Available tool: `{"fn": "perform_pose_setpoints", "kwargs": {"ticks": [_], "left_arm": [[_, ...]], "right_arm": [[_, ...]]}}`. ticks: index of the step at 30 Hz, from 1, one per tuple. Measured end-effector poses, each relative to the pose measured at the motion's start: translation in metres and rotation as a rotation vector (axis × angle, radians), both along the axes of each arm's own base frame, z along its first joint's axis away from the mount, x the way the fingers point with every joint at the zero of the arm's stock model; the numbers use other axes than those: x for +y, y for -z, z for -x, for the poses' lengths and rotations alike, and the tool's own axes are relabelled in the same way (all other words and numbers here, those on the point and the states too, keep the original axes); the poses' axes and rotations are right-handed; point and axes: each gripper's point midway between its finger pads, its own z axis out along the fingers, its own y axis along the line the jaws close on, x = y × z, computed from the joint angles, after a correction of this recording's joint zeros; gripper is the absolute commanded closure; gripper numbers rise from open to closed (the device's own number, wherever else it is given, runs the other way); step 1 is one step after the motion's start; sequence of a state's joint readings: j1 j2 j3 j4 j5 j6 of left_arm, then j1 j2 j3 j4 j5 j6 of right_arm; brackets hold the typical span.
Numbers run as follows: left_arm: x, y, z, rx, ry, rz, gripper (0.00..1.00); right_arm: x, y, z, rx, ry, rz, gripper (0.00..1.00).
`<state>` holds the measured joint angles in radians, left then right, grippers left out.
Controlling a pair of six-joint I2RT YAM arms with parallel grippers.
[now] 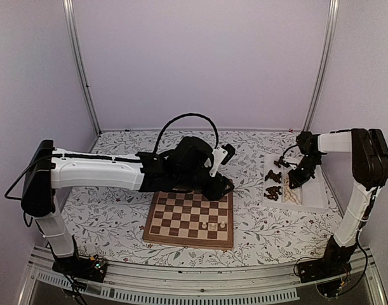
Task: Set up the chess pieces on the board
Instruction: Pick up the chess piece from the storage box.
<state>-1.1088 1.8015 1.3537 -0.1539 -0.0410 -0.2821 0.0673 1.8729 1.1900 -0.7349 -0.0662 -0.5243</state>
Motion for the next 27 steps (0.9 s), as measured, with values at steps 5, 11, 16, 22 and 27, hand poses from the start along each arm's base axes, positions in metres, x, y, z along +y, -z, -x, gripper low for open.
{"fn": "perform_pose_setpoints", "kwargs": {"ticks": [5, 11, 16, 22, 27], "left_arm": [[-0.001, 0.0, 0.001, 0.004, 0.005, 0.004, 0.53], [-0.015, -0.001, -0.002, 0.01, 0.021, 0.024, 0.53], [-0.024, -0.007, 0.0, 0.019, 0.043, 0.052, 0.53], [-0.036, -0.011, 0.004, 0.035, 0.076, 0.101, 0.53], [-0.052, -0.003, 0.004, 0.041, 0.084, 0.144, 0.54]], "right_arm": [[0.002, -0.008, 0.009, -0.009, -0.001, -0.019, 0.87], [0.012, -0.057, 0.013, -0.12, -0.008, -0.107, 0.88], [0.012, -0.072, 0.013, -0.158, -0.002, -0.144, 0.88], [0.028, -0.076, 0.025, -0.119, -0.026, -0.254, 0.88], [0.069, -0.115, 0.034, -0.147, -0.09, -0.517, 0.9]]}}
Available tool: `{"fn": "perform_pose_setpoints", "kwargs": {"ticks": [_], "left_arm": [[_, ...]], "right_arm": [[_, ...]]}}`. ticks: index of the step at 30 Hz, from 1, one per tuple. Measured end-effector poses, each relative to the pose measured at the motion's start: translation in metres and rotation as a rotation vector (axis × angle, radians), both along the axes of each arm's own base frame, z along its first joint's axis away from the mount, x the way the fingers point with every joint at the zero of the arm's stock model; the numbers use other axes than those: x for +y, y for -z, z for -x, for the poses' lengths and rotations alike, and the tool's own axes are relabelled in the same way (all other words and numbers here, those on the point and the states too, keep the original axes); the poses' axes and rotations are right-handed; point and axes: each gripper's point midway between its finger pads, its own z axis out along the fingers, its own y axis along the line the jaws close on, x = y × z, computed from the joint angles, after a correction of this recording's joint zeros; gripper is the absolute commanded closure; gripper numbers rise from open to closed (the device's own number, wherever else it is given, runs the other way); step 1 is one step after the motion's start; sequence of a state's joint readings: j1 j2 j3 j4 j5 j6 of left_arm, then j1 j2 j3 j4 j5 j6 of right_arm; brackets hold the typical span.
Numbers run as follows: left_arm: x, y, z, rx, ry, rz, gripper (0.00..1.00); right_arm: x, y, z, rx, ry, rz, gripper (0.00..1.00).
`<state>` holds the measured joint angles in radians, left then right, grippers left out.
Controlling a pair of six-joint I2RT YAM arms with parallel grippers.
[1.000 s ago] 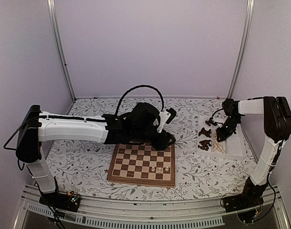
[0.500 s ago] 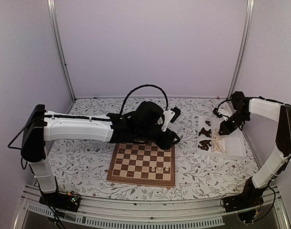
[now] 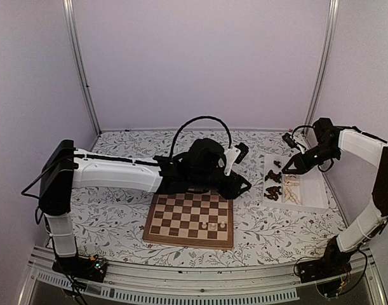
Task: Set up the chess pieces on the board
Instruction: Pick up the chess piece from the storage box, then place the chess piece on the chessboard.
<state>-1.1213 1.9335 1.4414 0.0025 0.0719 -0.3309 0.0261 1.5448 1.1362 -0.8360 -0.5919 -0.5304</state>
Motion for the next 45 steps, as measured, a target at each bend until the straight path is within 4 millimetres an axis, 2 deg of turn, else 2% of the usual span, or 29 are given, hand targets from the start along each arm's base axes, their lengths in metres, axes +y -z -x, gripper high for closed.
{"fn": "perform_pose_setpoints", "kwargs": {"ticks": [5, 10, 14, 18, 23, 29, 39, 45], "left_arm": [[-0.019, -0.002, -0.013, -0.07, -0.071, 0.038, 0.54], [-0.038, -0.028, -0.031, -0.198, -0.169, 0.099, 0.5], [-0.043, -0.052, -0.04, -0.305, -0.23, 0.136, 0.48], [-0.054, -0.075, -0.044, -0.388, -0.267, 0.167, 0.48], [-0.062, -0.087, -0.041, -0.443, -0.271, 0.176, 0.49], [-0.065, -0.088, -0.042, -0.466, -0.271, 0.173, 0.5], [-0.067, -0.096, -0.044, -0.486, -0.279, 0.203, 0.5], [-0.066, -0.097, -0.044, -0.484, -0.285, 0.211, 0.58]], "right_arm": [[0.042, -0.054, 0.008, -0.042, -0.087, -0.337, 0.91], [0.065, -0.097, 0.012, -0.048, -0.152, -0.593, 0.92], [0.077, -0.118, 0.019, -0.052, -0.173, -0.7, 0.92], [0.088, -0.137, 0.035, -0.056, -0.19, -0.772, 0.93], [0.096, -0.161, 0.04, -0.083, -0.211, -0.813, 0.93], [0.1, -0.168, 0.041, -0.079, -0.213, -0.83, 0.93], [0.102, -0.16, 0.044, -0.052, -0.207, -0.835, 0.92], [0.102, -0.16, 0.044, -0.058, -0.207, -0.834, 0.92]]}}
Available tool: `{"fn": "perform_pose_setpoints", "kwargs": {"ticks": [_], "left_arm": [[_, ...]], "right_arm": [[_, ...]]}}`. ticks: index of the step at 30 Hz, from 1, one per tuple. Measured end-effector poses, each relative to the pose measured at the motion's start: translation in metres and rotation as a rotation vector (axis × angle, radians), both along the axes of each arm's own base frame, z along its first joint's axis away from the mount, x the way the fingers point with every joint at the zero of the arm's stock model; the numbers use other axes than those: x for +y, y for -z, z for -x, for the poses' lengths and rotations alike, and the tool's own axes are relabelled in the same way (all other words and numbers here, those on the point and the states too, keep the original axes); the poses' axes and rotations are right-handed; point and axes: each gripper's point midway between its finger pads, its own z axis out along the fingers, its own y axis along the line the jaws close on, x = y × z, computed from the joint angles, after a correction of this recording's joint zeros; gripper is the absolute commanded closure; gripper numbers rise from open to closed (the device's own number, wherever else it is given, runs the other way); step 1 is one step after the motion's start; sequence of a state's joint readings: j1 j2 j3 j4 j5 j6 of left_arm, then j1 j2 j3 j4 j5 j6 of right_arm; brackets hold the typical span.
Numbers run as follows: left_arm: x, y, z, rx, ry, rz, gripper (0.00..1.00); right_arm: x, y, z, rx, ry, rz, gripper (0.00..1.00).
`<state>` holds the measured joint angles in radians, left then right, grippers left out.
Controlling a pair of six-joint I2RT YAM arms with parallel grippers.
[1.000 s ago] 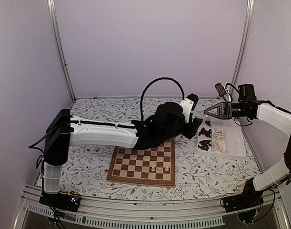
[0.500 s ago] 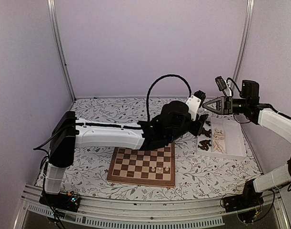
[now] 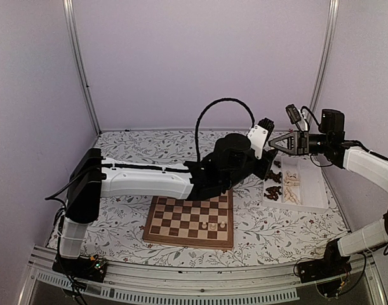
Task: Set up the chess pieces on the board
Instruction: Place the chess piece on the chessboard.
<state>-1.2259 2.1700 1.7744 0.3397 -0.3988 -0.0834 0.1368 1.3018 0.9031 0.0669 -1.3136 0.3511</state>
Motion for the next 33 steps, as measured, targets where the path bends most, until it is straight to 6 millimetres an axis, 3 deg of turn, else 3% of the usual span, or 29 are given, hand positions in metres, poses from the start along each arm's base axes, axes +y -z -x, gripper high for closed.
{"fn": "perform_pose_setpoints", "kwargs": {"ticks": [12, 14, 16, 19, 25, 28, 31, 33], "left_arm": [[0.001, 0.001, 0.0, 0.018, -0.016, 0.028, 0.91], [0.002, 0.002, 0.0, 0.016, -0.018, 0.029, 0.92], [0.004, 0.003, 0.001, 0.015, -0.017, 0.03, 0.92], [0.011, 0.003, 0.0, 0.017, -0.027, 0.014, 0.93], [0.044, -0.004, 0.0, 0.081, -0.019, -0.084, 0.93], [0.069, -0.019, 0.008, 0.15, 0.014, -0.141, 0.92], [0.094, -0.026, 0.019, 0.264, 0.065, -0.199, 0.92], [0.109, -0.02, 0.026, 0.361, 0.092, -0.237, 0.93]], "right_arm": [[-0.001, -0.004, -0.002, -0.026, 0.028, 0.006, 0.88], [-0.001, -0.003, -0.002, -0.022, 0.028, 0.006, 0.77], [-0.001, -0.003, -0.001, -0.019, 0.025, 0.006, 0.6], [-0.001, -0.003, 0.001, -0.009, 0.014, 0.004, 0.5], [-0.012, -0.014, 0.0, -0.026, 0.015, 0.016, 0.44], [-0.021, -0.021, -0.005, -0.101, 0.045, 0.05, 0.44], [-0.026, -0.015, -0.008, -0.178, 0.08, 0.113, 0.44], [-0.028, -0.007, -0.008, -0.212, 0.098, 0.159, 0.44]]}}
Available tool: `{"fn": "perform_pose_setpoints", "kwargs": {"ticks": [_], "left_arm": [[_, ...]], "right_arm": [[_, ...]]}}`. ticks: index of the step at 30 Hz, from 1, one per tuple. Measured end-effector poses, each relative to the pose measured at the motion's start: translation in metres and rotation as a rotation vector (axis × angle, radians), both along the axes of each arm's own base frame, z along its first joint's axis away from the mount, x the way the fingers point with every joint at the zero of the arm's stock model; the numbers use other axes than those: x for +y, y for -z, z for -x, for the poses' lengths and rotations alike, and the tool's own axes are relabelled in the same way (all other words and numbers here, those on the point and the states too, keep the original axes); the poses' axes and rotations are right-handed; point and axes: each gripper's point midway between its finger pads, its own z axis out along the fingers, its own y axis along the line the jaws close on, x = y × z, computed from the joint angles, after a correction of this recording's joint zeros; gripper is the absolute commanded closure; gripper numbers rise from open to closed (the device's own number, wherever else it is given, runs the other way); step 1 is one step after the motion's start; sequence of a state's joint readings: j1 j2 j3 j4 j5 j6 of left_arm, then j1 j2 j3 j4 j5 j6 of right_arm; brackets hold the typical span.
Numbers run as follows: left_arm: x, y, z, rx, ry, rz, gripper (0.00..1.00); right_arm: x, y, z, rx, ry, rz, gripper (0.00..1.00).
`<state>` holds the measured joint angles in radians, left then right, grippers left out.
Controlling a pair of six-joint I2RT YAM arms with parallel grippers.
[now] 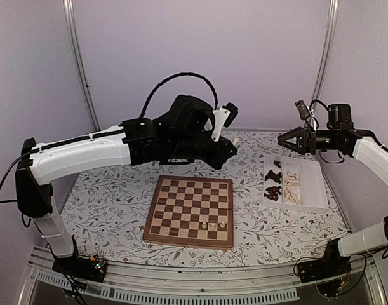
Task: Set up the chess pieces on the board
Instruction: Place the chess piece on the chessboard.
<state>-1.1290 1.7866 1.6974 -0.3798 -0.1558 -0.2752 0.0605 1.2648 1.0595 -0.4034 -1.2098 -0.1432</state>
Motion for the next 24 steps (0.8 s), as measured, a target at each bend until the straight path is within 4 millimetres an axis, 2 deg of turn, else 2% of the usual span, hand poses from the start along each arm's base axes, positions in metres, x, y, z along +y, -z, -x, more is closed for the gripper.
{"fn": "perform_pose_setpoints", "kwargs": {"ticks": [2, 8, 11, 15, 20, 24], "left_arm": [[0.016, 0.016, 0.009, 0.115, 0.016, -0.052, 0.93], [0.064, 0.096, 0.058, 0.537, 0.068, -0.242, 0.93], [0.089, 0.13, 0.079, 0.734, 0.073, -0.315, 0.93], [0.109, 0.148, 0.1, 0.922, 0.088, -0.362, 0.93], [0.114, 0.168, 0.122, 1.083, 0.133, -0.416, 0.93], [0.118, 0.191, 0.131, 1.169, 0.143, -0.471, 0.93]], "right_arm": [[-0.003, 0.008, -0.001, -0.033, 0.016, 0.044, 0.44], [-0.009, 0.04, 0.006, -0.079, 0.038, 0.136, 0.44], [-0.009, 0.053, 0.011, -0.066, 0.035, 0.149, 0.44], [-0.01, 0.06, 0.013, -0.064, 0.03, 0.157, 0.44], [-0.01, 0.064, 0.014, -0.07, 0.024, 0.162, 0.44], [-0.01, 0.065, 0.016, -0.074, 0.018, 0.162, 0.44]]}}
